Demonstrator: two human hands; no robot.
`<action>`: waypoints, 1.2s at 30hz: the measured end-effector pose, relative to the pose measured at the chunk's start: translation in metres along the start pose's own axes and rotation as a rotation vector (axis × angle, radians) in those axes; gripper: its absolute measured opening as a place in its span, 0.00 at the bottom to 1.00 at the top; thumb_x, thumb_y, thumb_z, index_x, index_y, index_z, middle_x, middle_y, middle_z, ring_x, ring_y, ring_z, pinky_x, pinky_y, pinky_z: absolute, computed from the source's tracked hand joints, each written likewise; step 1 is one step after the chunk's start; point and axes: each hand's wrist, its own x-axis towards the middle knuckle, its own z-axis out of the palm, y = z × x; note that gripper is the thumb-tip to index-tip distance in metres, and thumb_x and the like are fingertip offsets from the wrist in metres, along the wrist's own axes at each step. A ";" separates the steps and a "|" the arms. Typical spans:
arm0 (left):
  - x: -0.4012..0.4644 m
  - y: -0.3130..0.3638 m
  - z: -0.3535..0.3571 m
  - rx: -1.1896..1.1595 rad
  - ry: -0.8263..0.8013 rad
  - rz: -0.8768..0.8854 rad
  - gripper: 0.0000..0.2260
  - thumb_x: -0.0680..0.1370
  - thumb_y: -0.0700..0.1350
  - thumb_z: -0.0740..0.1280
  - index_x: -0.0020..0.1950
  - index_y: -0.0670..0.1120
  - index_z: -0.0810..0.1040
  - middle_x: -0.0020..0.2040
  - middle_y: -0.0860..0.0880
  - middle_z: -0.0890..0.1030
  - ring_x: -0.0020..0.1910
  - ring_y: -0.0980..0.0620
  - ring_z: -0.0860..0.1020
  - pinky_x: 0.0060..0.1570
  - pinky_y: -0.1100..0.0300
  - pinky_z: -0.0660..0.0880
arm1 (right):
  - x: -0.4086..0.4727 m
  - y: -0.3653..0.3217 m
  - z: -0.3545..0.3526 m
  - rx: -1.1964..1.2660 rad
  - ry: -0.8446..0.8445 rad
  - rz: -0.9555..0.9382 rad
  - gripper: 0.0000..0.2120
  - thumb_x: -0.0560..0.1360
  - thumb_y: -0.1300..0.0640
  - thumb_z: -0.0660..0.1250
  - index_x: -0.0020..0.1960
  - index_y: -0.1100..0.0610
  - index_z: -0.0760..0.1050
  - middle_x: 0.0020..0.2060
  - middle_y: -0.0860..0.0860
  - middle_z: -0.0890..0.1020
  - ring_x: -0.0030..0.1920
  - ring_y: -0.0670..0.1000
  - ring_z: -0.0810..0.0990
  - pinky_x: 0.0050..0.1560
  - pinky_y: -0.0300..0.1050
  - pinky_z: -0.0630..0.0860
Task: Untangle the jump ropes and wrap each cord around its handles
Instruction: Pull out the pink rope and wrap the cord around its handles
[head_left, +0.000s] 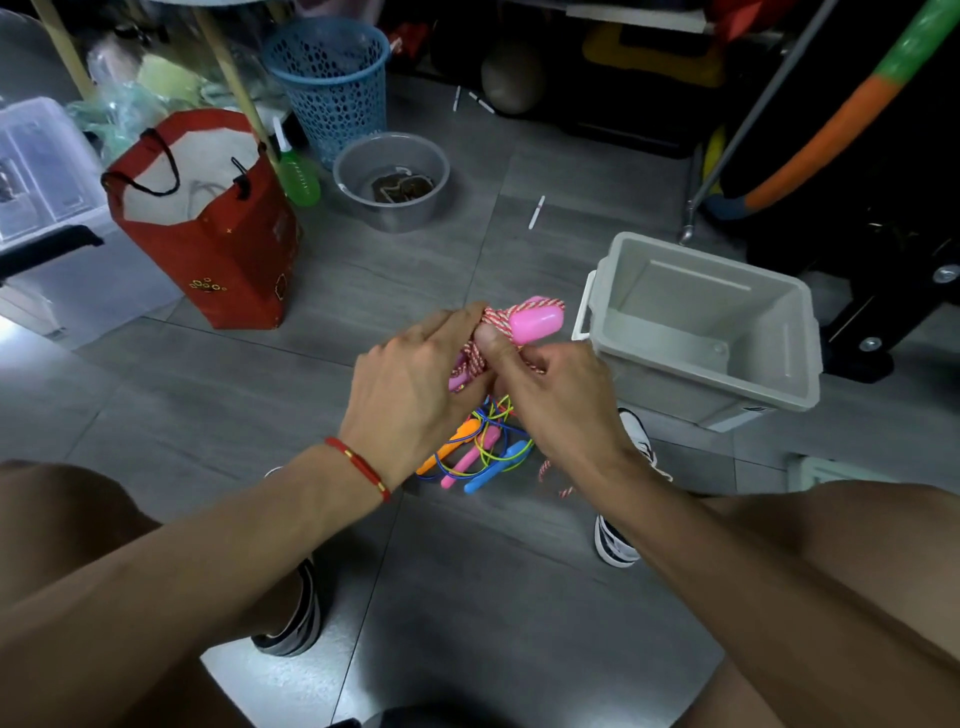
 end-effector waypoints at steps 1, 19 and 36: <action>0.001 -0.001 -0.001 -0.018 -0.011 0.007 0.25 0.71 0.54 0.70 0.68 0.51 0.77 0.58 0.52 0.82 0.51 0.44 0.82 0.42 0.51 0.80 | 0.001 0.000 -0.001 0.023 0.004 0.007 0.32 0.78 0.34 0.61 0.33 0.62 0.78 0.24 0.55 0.76 0.27 0.51 0.74 0.33 0.49 0.70; 0.017 -0.024 -0.034 -1.458 -0.787 -0.556 0.12 0.76 0.41 0.64 0.55 0.40 0.83 0.46 0.43 0.84 0.44 0.50 0.83 0.48 0.58 0.80 | 0.010 0.011 -0.019 0.120 -0.350 -0.278 0.25 0.76 0.37 0.62 0.42 0.58 0.82 0.32 0.62 0.77 0.33 0.46 0.69 0.33 0.51 0.70; 0.017 -0.025 0.001 -1.012 -0.260 -0.502 0.17 0.71 0.39 0.78 0.56 0.37 0.79 0.49 0.40 0.85 0.47 0.46 0.84 0.48 0.55 0.80 | 0.013 -0.004 -0.015 -0.368 -0.212 -0.241 0.16 0.79 0.48 0.61 0.37 0.55 0.73 0.28 0.49 0.72 0.37 0.57 0.75 0.35 0.49 0.64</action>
